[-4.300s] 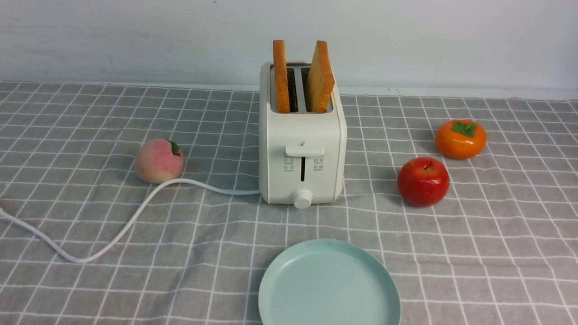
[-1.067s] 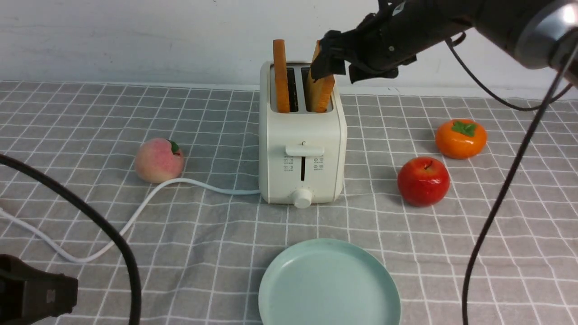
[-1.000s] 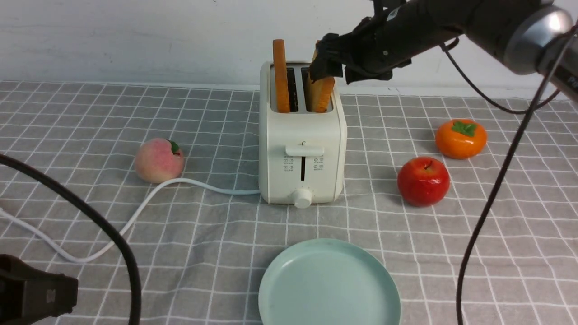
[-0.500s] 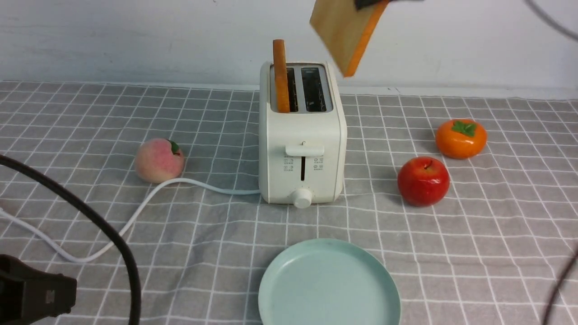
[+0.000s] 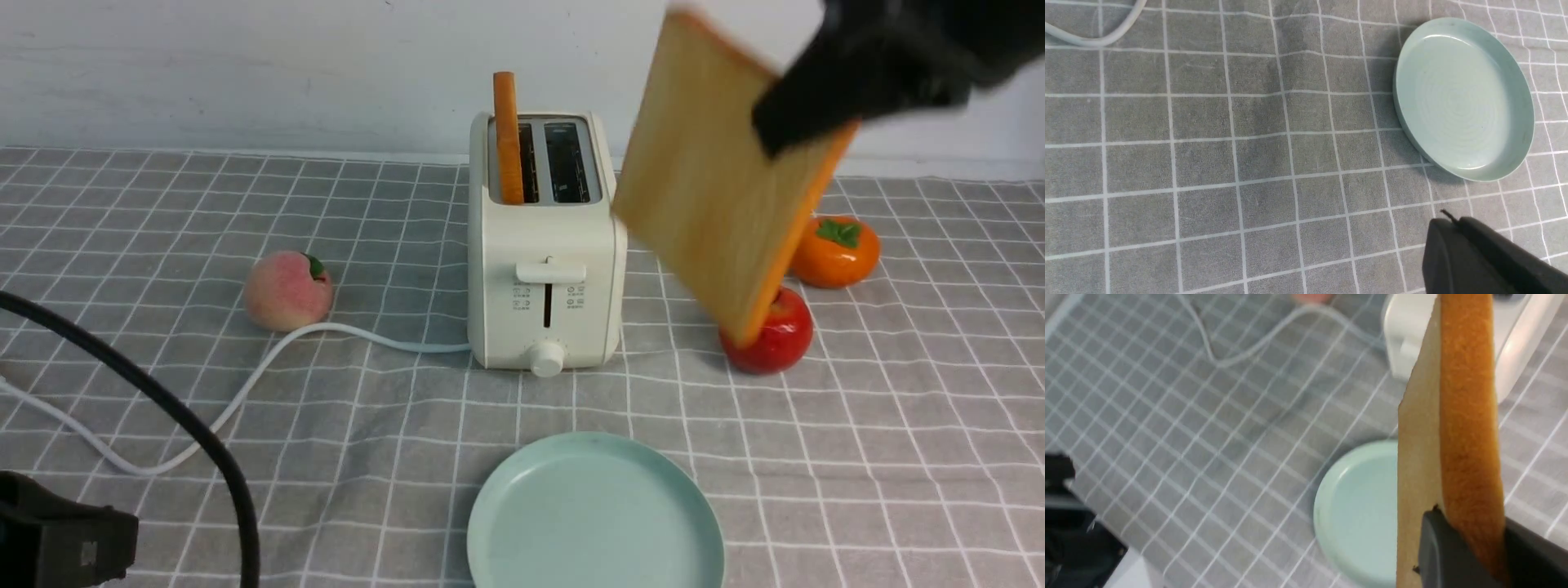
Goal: Take toasted bread from bread machine on grey coffee table place on plate.
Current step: 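Place the held slice of bread on top of the slice on the plate with the right gripper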
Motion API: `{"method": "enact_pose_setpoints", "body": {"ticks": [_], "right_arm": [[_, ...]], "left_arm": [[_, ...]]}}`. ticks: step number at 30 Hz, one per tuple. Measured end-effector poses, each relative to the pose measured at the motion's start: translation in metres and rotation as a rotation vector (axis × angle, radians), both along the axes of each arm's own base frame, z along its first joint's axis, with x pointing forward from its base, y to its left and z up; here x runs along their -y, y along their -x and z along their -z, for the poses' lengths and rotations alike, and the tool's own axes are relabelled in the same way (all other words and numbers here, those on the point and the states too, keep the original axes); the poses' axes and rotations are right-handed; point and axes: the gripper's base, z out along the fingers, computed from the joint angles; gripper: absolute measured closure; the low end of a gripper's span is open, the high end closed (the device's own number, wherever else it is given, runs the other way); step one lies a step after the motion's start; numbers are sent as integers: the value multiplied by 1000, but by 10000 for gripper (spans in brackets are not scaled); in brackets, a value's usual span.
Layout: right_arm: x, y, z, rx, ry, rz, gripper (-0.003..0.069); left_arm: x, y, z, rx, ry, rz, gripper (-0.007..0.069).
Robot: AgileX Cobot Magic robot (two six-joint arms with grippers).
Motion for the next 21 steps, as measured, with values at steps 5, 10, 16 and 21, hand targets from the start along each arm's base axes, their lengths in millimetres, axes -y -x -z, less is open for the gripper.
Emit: {"method": "enact_pose_setpoints", "body": {"ticks": [5,10,16,21], "right_arm": [[-12,4,88,-233,-47,-128,568],[-19,-9,139,-235,-103,-102,568],[-28,-36,193,-283,-116,-26,568],[-30,-45,218,-343,-103,-3,557]], "left_arm": [[0,0,9,-21,1,-2,638],[1,-1,12,-17,9,2,638],[1,-2,12,19,-15,39,638],[1,-2,12,23,-16,41,638]]}}
